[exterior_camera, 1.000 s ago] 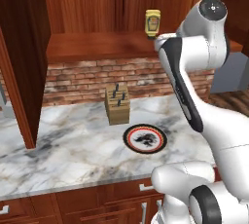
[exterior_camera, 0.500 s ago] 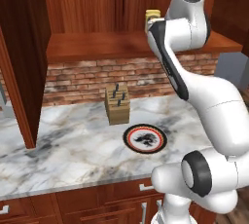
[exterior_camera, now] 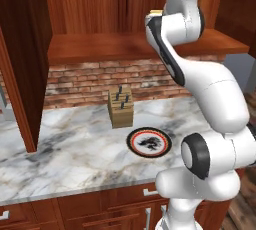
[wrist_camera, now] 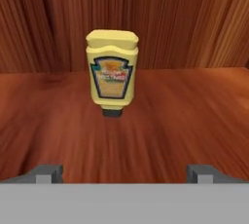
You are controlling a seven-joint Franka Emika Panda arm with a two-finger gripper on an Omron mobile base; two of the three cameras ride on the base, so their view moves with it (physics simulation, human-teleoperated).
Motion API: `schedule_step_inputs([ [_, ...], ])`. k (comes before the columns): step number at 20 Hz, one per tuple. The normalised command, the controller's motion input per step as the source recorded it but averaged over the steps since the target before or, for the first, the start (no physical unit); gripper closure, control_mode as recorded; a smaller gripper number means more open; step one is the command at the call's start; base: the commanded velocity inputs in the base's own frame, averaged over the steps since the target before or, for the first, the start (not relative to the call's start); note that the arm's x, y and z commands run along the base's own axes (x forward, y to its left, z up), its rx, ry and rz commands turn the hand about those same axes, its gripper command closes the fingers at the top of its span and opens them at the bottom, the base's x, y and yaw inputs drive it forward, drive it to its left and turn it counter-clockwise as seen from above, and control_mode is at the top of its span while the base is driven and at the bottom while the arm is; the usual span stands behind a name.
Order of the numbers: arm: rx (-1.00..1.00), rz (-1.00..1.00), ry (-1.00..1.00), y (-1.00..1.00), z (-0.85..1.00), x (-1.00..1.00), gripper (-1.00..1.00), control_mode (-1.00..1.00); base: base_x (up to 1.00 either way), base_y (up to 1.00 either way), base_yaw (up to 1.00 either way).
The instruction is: Move the hot dog bun to the plate on the dining table and place the condiment next to that plate. Then navigate to the fridge and take the sausage and place it on the plate as well.
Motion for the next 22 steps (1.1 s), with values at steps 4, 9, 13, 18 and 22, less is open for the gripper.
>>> schedule_step_inputs([
  [4,0.00,0.00,-0.06,0.00,0.00,0.34,-1.00,-1.00,0.00,0.00,0.00],
  [9,0.00,0.00,-0.02,0.00,0.04,0.45,-1.00,-1.00,0.00,0.00,0.00],
  [13,0.00,0.00,0.00,0.00,0.12,0.41,-1.00,-1.00,0.00,0.00,0.00],
  [18,0.00,0.00,0.00,0.00,0.08,0.42,-1.00,-1.00,0.00,0.00,0.00],
  [22,0.00,0.00,0.00,0.00,0.01,0.32,-1.00,-1.00,0.00,0.00,0.00],
])
